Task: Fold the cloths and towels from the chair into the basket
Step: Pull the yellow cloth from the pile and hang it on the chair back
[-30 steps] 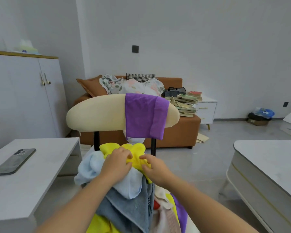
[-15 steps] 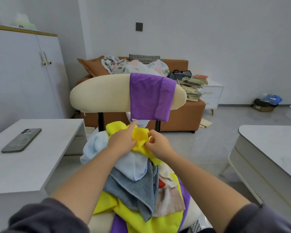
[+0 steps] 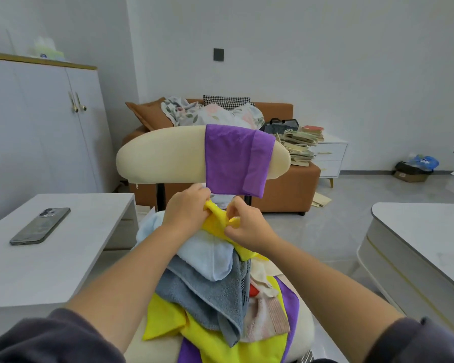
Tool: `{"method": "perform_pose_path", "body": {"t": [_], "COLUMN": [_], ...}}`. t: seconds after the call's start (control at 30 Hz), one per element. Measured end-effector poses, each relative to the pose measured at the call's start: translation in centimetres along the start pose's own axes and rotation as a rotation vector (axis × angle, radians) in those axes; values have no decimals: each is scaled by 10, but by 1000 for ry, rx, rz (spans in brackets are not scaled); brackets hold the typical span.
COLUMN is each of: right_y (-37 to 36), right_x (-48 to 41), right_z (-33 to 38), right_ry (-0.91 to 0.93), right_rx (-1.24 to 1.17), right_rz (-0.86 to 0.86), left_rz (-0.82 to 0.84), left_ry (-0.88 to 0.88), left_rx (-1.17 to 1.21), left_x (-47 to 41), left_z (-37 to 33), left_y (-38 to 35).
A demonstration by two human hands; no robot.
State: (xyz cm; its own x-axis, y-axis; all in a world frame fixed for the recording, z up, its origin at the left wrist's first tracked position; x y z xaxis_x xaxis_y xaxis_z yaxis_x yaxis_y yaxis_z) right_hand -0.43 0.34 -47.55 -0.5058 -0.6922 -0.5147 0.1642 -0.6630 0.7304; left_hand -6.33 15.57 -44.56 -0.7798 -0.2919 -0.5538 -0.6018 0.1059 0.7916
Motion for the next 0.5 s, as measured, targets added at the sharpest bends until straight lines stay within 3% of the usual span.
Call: {"method": "perform_pose_path", "body": {"t": [0.1, 0.23, 0.3, 0.5], "right_y": [7, 38, 61, 111], "right_x": [-3, -10, -15, -27], "right_z": [9, 12, 13, 21], "right_ry": [-104, -105, -133, -220], "right_rx": [-11, 283, 342, 414], "right_rz": [147, 151, 123, -21], "left_rz": [-114, 23, 77, -96], "left_ry": [-202, -454, -385, -243], "left_rx": [-48, -267, -283, -348], "left_x": [-8, -12, -15, -31], "left_z": [0, 3, 6, 8], "left_y": [19, 39, 49, 72]}}
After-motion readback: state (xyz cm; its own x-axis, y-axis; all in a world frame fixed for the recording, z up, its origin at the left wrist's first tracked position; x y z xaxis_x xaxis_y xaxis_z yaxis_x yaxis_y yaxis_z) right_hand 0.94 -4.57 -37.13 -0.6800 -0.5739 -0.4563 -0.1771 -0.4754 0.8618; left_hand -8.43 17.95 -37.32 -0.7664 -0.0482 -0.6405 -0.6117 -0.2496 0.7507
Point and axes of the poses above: each hand's wrist, its own x-axis away from the middle knuckle, its own y-axis out of the back of the hand, z = x × y, the point moved 1 cm from there along -x, towards the middle knuckle, and after that the axes turned 11 degrees about y, right-handed, at the moved point
